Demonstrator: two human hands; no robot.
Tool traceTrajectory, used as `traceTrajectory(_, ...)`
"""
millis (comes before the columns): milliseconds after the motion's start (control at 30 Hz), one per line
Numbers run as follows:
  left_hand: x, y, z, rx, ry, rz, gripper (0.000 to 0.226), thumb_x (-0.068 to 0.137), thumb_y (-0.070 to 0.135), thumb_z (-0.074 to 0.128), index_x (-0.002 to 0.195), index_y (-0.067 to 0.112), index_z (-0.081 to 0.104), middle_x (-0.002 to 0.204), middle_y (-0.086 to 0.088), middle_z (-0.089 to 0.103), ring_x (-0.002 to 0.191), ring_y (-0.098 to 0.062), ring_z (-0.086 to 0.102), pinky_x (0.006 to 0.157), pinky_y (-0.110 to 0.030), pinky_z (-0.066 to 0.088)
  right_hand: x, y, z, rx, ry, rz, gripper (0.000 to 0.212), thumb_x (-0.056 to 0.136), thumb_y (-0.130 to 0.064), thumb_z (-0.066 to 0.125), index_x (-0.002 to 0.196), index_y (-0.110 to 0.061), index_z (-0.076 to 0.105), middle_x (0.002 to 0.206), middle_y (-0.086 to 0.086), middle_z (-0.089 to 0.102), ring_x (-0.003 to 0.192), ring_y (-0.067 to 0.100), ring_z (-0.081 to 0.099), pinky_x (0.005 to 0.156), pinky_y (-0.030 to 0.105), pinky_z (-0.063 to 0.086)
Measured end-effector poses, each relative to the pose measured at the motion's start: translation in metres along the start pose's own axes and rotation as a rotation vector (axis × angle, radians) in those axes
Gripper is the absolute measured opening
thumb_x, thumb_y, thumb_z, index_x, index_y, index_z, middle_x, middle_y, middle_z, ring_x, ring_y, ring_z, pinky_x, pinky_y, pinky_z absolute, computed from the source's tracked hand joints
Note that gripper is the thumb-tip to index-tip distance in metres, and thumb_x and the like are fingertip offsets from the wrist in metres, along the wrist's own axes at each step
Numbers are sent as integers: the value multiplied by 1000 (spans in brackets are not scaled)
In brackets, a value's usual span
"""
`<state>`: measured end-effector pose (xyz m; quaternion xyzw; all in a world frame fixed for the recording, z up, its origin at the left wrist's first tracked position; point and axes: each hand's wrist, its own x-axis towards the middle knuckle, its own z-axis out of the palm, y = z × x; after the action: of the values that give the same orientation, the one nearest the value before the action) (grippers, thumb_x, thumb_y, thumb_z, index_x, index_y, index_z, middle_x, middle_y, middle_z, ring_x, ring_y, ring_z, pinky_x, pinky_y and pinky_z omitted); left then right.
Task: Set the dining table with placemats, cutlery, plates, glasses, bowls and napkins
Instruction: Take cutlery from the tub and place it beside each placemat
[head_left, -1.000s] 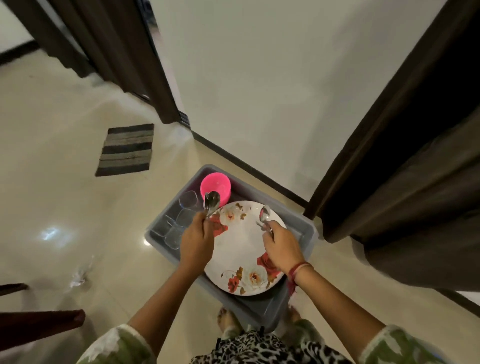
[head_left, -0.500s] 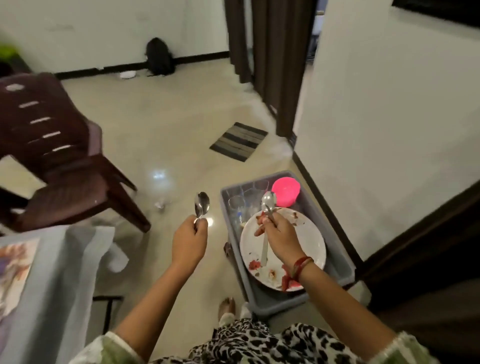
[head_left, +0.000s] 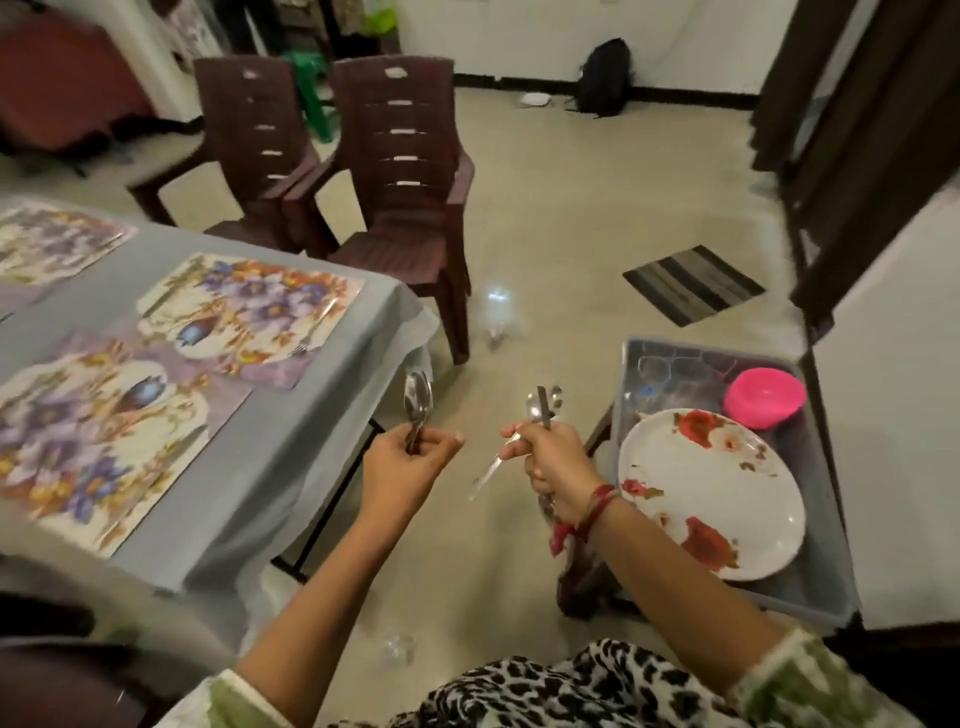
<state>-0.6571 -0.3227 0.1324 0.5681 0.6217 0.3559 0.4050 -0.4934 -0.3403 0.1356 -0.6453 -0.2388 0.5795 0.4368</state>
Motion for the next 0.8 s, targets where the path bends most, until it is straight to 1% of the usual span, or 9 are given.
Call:
traceTrajectory(67,-17,-8,-14,-30,-41,-37,21,73,26,83,82,10,73,66,-1,69,57,-1,61,54,-8,44,-12,7,23,-26,-51,35,21,95,-10,39,86,-9,58,64,7,63,31,5,24,31,15,16)
traceTrajectory(167,-44,-28,-40,-70,-107,-116,26,68,27,85,86,11,73,69,-4,72,59,-12,66,58,-19,53,-30,22,59,-88,-114,37,18,95,-10,39,93,-7,57,63,8,61,32,5,26,31,16,18)
traceTrajectory(233,-61,-43,-60,-56,-104,-136,24,69,23,85,87,11,74,65,-4,71,54,-11,62,57,-24,52,-43,33,82,-123,-137,31,19,95,-10,39,92,-7,57,64,7,60,32,5,27,32,17,18)
traceTrajectory(400,-118,-84,-123,34,3,-107,8,78,21,78,81,15,75,59,3,67,51,-5,59,53,-19,45,-99,69,142,-202,-242,38,20,97,-11,40,89,-9,58,64,6,57,32,4,26,33,17,17)
traceTrajectory(533,-161,-107,-170,-4,24,-103,11,83,13,71,73,7,70,53,0,60,49,-9,54,52,-25,44,-141,88,180,-326,-355,-40,31,102,-28,35,97,-8,58,68,4,59,34,5,33,34,17,24)
traceTrajectory(600,-178,-119,-194,-38,99,-123,12,82,10,72,71,14,68,57,5,60,49,0,53,54,-19,42,-156,97,194,-450,-363,-147,38,103,-35,30,108,-8,56,82,7,62,51,7,51,51,20,44)
traceTrajectory(667,-194,-128,-219,-55,175,-130,21,82,9,72,66,20,64,58,7,59,48,5,52,53,-11,40,-165,106,202,-763,-328,-332,46,102,-44,23,113,-12,54,99,9,62,85,17,59,84,35,48)
traceTrajectory(733,-207,-136,-240,-59,224,-148,20,83,11,71,66,20,64,58,7,58,47,6,50,51,-9,38,-170,112,205,-1090,-290,-468,51,99,-51,16,108,-16,52,104,9,62,95,27,58,89,42,46)
traceTrajectory(800,-218,-144,-259,-65,265,-181,15,84,14,71,71,18,66,60,7,59,47,7,51,49,-7,38,-174,112,211,-1201,-308,-505,49,99,-53,14,103,-20,50,97,8,63,91,28,59,82,40,47)
